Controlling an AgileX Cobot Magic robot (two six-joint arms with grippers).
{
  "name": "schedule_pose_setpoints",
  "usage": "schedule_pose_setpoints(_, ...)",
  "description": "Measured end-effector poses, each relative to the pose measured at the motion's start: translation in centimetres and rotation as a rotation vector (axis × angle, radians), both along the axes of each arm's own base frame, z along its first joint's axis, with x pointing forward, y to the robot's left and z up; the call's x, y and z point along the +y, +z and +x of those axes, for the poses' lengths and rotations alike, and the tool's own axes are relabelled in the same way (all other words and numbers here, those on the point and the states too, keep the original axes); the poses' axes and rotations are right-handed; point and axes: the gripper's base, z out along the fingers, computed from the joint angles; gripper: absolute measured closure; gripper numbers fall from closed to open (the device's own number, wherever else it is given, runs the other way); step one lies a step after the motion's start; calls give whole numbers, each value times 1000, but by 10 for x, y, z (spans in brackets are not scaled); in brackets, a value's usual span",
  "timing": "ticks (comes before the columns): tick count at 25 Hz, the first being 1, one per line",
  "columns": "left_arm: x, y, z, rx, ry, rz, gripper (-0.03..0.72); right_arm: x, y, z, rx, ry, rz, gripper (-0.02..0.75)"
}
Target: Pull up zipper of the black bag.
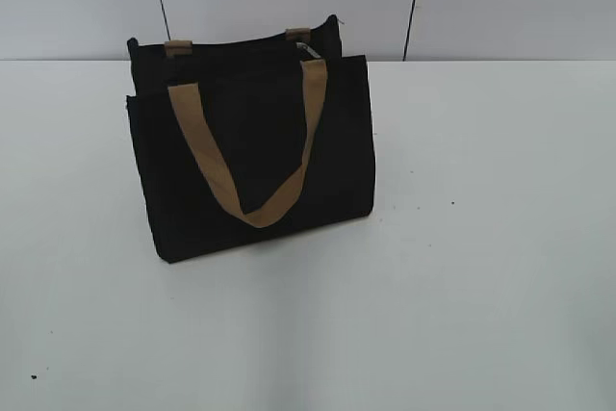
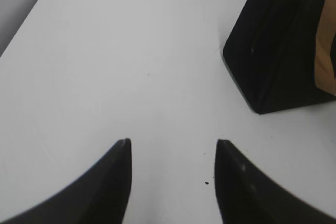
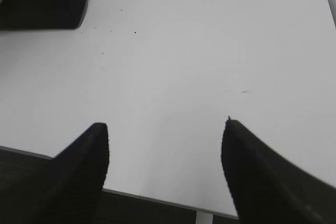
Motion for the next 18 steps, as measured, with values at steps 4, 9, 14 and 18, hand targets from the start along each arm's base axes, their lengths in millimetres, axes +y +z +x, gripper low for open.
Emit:
schedule_pose_setpoints(4, 0, 0, 0, 0, -32, 0, 294, 0, 0, 0, 2, -7, 13, 225)
schedule_pose_setpoints(9, 1, 0, 0, -1, -50, 1, 294, 0, 0, 0, 2, -9, 16, 225)
schedule_pose_setpoints(14, 1, 0, 0, -2, -51, 0, 294, 0, 0, 0, 2, -9, 16, 225)
schedule_pose_setpoints(18, 1, 0, 0, -3, -51, 0, 295, 0, 0, 0, 1, -9, 16, 225)
